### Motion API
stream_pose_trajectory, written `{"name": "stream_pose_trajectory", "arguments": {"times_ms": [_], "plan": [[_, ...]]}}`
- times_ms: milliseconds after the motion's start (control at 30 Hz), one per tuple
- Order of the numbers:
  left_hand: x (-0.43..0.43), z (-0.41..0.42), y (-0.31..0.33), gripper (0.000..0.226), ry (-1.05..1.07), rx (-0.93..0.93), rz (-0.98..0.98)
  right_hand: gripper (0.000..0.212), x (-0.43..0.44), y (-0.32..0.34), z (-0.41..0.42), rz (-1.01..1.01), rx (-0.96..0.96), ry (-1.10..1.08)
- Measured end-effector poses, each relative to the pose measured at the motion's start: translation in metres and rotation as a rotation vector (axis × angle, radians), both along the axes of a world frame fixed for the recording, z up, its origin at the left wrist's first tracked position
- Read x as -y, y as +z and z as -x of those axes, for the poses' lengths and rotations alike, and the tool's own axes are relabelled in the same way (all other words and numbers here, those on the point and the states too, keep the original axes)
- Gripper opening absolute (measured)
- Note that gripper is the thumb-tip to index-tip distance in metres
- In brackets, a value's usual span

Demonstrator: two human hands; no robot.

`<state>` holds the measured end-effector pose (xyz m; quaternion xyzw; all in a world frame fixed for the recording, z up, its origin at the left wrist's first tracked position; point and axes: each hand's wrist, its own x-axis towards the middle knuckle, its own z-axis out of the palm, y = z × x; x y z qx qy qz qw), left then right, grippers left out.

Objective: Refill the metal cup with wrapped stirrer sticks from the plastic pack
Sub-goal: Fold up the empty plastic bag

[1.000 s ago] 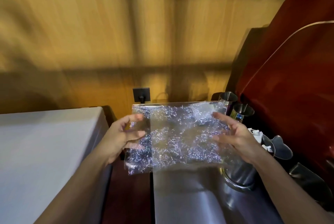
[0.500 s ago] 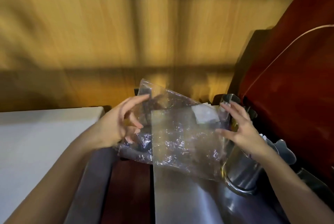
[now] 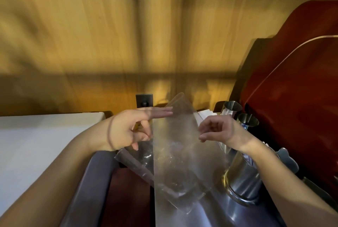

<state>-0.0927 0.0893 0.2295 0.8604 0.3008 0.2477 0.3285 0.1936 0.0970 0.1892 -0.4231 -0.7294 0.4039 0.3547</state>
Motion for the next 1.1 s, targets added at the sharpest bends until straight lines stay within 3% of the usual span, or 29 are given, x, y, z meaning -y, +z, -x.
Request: {"name": "stream_pose_trajectory", "arguments": {"times_ms": [67, 133, 200, 267, 333, 500, 600, 667, 767, 833, 967, 1100], "plan": [[-0.003, 0.008, -0.004, 0.060, 0.069, 0.147, 0.071, 0.011, -0.001, -0.004, -0.002, 0.015, -0.063, -0.021], [-0.009, 0.019, -0.011, 0.056, 0.097, 0.418, 0.179, 0.014, -0.001, -0.006, -0.005, 0.058, -0.159, -0.065], [-0.017, 0.028, -0.025, 0.043, 0.061, 0.745, 0.454, 0.018, 0.000, -0.009, -0.006, 0.096, -0.288, -0.106], [-0.022, 0.026, -0.047, 0.064, 0.022, 0.980, 0.802, 0.021, 0.001, -0.012, -0.006, 0.134, -0.426, -0.128], [-0.023, 0.011, -0.075, 0.079, 0.024, 1.050, 0.993, 0.022, 0.003, -0.015, -0.003, 0.191, -0.548, -0.131], [-0.013, -0.031, -0.115, 0.102, -0.124, 0.912, 1.198, 0.022, 0.003, -0.029, 0.003, 0.296, -0.641, -0.197], [-0.010, -0.037, -0.110, 0.108, -0.042, 0.955, 1.161, 0.027, 0.003, -0.037, -0.003, 0.317, -0.610, -0.272], [-0.006, -0.040, -0.107, 0.096, 0.044, 0.895, 1.046, 0.028, 0.005, -0.042, -0.007, 0.326, -0.586, -0.309], [0.001, -0.052, -0.096, 0.030, 0.309, 0.702, 0.836, 0.027, 0.007, -0.045, -0.011, 0.324, -0.551, -0.344], [-0.001, -0.056, -0.097, 0.001, 0.494, 0.658, 0.720, 0.023, 0.008, -0.045, -0.013, 0.315, -0.532, -0.348], [-0.003, -0.052, -0.101, 0.004, 0.622, 0.705, 0.707, 0.019, 0.010, -0.046, -0.015, 0.315, -0.482, -0.350], [-0.002, -0.051, -0.098, 0.006, 0.603, 0.677, 0.659, 0.014, 0.013, -0.047, -0.017, 0.362, -0.416, -0.278]]}}
